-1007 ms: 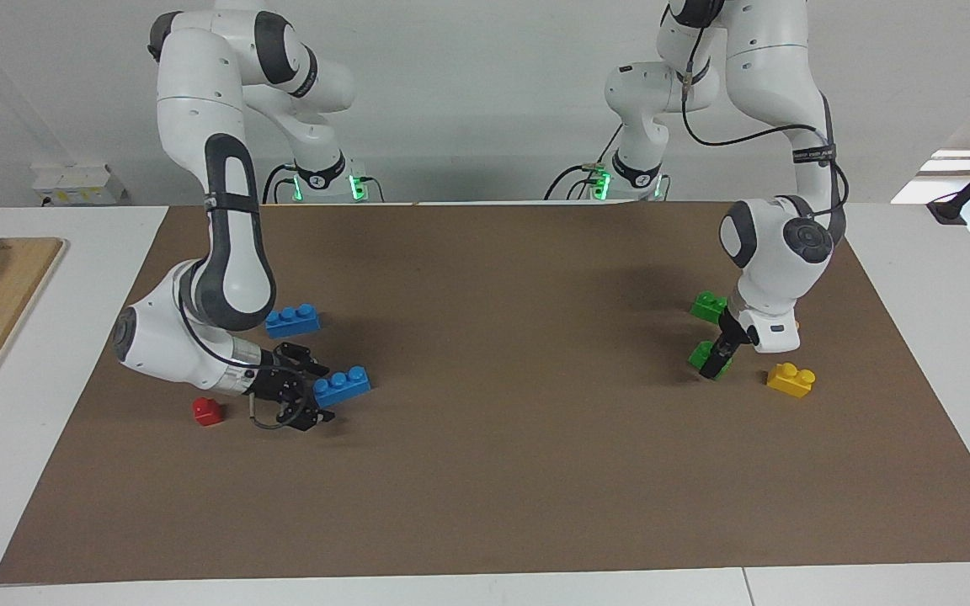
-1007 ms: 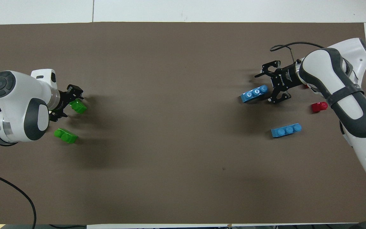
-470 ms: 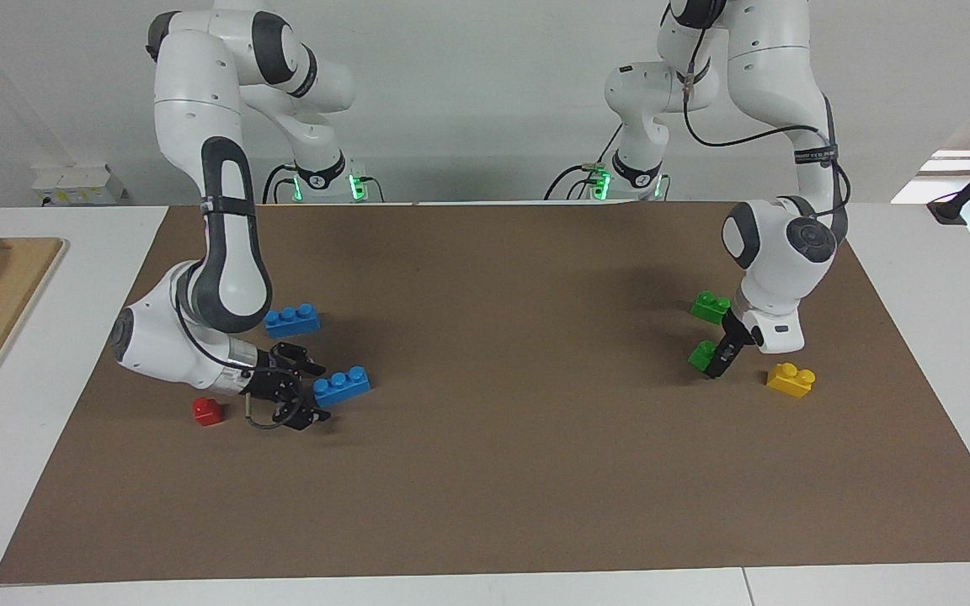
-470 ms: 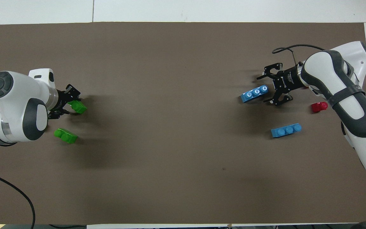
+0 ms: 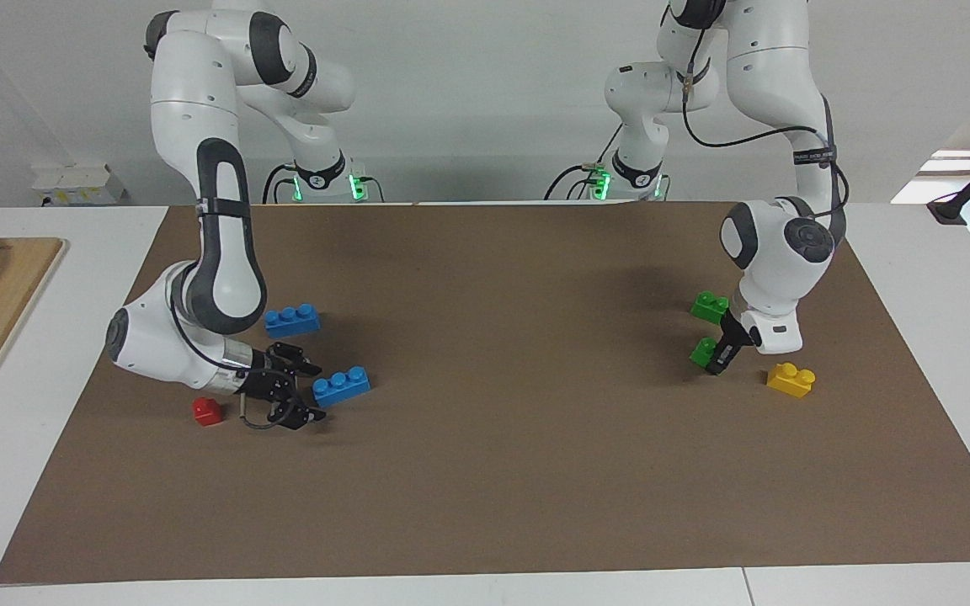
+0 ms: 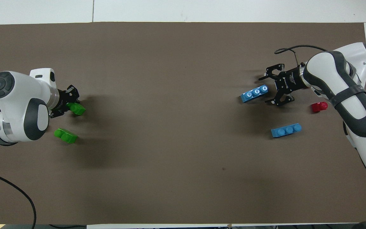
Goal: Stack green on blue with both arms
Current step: 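Grasp the green brick with the left gripper while the right gripper grasps the blue brick, then lift the green brick with the left gripper while the right gripper carries blue inward, then bring the green brick with the left gripper to the blue brick, then press the green brick onto the blue brick while the right gripper holds it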
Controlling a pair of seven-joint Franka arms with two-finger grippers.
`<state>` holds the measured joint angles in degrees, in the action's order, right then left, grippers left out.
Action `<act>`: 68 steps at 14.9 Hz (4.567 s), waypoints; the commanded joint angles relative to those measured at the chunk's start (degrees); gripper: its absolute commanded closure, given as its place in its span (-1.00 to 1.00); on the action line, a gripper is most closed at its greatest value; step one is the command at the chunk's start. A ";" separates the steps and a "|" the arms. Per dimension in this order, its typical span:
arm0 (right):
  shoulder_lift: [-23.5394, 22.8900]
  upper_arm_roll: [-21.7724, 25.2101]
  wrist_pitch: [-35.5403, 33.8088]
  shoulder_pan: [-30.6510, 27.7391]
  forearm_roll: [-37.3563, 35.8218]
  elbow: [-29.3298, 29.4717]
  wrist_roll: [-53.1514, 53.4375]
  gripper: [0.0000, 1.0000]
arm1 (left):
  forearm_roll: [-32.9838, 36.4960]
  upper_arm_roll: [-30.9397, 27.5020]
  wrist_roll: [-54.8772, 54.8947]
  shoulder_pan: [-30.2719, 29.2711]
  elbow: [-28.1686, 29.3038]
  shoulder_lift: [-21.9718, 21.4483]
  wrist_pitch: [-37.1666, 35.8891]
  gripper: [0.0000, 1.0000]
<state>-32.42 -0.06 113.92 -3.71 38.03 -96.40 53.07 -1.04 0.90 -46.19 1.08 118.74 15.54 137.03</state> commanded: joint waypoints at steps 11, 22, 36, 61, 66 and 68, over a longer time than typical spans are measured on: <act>1.05 -0.29 0.25 0.11 2.67 -1.42 -2.44 0.02 | -0.02 0.42 -6.46 0.59 -7.73 -8.06 -19.77 1.00; 3.24 -0.91 1.57 6.86 5.11 -0.89 7.46 1.00 | -2.21 2.53 -32.98 3.49 -12.48 -14.39 -28.93 1.00; 5.44 -0.99 23.44 29.28 12.24 -5.72 33.77 1.00 | -2.75 3.40 -49.51 6.12 -11.96 -16.07 -28.49 1.00; 6.67 -1.00 30.92 32.10 17.43 -14.43 24.98 1.00 | 9.12 3.40 -88.81 31.44 -10.99 1.60 -7.49 1.00; 6.58 -1.00 32.59 33.16 17.52 -15.04 25.07 1.00 | 9.21 3.40 -88.90 31.70 -11.08 2.39 -5.64 1.00; 6.58 -1.00 32.68 33.16 17.52 -15.04 25.07 1.00 | 9.30 3.40 -88.90 32.41 -10.99 2.48 -4.41 1.00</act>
<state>-26.57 -1.15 145.20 28.90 53.70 -109.27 80.33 6.82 5.05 -133.71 32.07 108.29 17.25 131.18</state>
